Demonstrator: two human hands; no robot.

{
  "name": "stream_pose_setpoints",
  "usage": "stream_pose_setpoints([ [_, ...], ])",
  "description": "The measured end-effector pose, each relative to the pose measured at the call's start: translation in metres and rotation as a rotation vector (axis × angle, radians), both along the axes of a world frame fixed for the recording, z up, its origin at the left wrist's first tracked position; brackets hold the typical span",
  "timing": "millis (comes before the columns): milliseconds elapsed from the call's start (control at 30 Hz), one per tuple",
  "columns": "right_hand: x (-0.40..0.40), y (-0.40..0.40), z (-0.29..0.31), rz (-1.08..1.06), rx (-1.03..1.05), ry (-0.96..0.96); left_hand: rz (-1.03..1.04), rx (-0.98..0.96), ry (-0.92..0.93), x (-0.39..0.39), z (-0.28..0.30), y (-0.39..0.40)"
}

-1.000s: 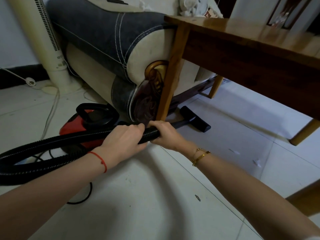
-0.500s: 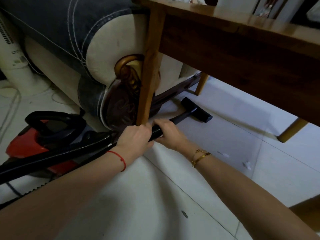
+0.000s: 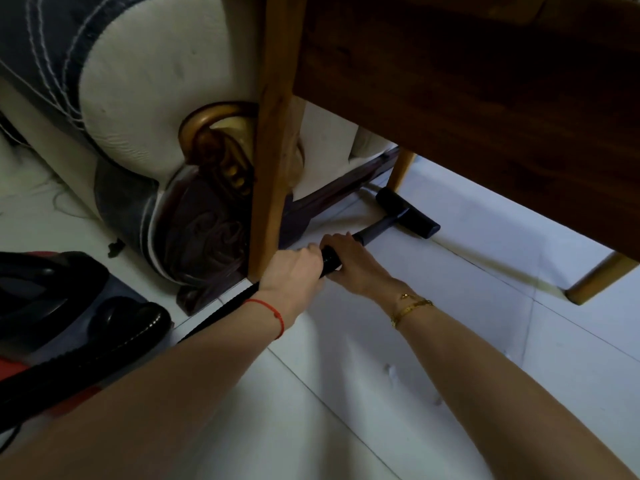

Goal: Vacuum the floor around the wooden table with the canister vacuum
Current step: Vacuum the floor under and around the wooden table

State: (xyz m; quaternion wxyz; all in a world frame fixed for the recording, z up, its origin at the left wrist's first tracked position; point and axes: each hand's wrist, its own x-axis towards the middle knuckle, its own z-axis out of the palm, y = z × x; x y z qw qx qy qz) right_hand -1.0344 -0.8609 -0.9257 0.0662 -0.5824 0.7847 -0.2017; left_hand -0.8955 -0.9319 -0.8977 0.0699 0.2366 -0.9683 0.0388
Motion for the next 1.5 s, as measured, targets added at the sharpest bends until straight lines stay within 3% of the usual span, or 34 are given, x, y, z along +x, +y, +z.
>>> stream_pose_setpoints([
  [400,0.000,0.001,-0.009,0.004,-0.039,-0.004,-0.005,0.018,0.012,-0.001,-0.005,0.001],
  [1167,0.193,0.023,0.059,0.191,-0.163,0.105,-0.129,-0.105,0.034,0.212,0.073,0.022],
  [1500,0.221,0.035,0.062,0.236,-0.214,0.055,-0.202,-0.128,0.019,0.246,0.080,0.022],
])
